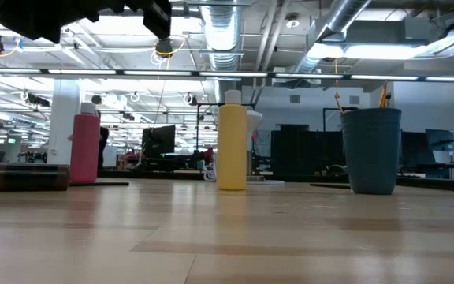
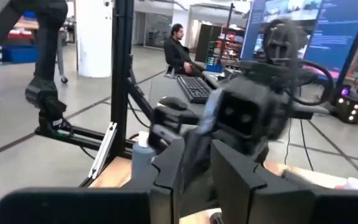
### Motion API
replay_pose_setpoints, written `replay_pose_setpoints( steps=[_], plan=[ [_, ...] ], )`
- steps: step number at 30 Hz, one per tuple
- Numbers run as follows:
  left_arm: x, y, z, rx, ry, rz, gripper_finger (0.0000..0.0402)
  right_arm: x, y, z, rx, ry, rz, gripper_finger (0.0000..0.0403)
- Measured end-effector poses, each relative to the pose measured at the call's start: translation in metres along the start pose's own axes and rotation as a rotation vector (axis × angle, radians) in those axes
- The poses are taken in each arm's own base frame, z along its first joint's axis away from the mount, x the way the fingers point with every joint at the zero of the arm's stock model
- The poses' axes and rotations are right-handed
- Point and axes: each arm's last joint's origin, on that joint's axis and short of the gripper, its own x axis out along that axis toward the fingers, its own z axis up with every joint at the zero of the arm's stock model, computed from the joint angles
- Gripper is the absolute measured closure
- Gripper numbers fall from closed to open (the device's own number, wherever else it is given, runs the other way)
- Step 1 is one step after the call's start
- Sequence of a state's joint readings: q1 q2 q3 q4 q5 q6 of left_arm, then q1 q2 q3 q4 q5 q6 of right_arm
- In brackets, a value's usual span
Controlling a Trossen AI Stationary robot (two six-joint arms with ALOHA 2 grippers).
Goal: Pick & Place Paint Supplies
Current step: Put the black silver paintbrush into the blue cup
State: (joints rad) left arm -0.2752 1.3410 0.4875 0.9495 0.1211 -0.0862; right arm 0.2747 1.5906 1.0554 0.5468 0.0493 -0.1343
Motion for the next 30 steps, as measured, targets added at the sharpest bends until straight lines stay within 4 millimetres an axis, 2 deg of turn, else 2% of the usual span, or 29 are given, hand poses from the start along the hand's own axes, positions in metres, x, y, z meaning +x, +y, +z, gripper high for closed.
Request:
replay_pose_setpoints(
  steps=[6, 17, 20, 27, 30],
  plan=[
    [0.0074, 0.0005, -0.0071, -0.014, 0.087, -0.03, 0.0401, 0.0001, -0.006, 0.0024, 0.029, -0.045, 0.092, 0.0332],
    [0.0078, -0.0015, -0.0068, -0.007, 0.078, 0.019, 0.0401, 0.0001, -0.0066, 0.0023, 0.063, -0.045, 0.115, 0.0321],
    [0.0078, -0.0014, -0.0069, -0.007, 0.078, 0.02, 0.0401, 0.0002, -0.0085, 0.0014, 0.083, -0.033, 0.077, 0.0294],
    [0.007, 0.0043, -0.0085, -0.008, 0.099, 0.043, 0.0401, 0.0004, -0.0098, 0.0008, 0.086, -0.028, 0.06, 0.0194],
    [0.007, 0.0046, -0.0085, -0.008, 0.099, 0.044, 0.0401, 0.0004, -0.0097, 0.0008, 0.1, -0.029, 0.061, 0.0163]
  ],
)
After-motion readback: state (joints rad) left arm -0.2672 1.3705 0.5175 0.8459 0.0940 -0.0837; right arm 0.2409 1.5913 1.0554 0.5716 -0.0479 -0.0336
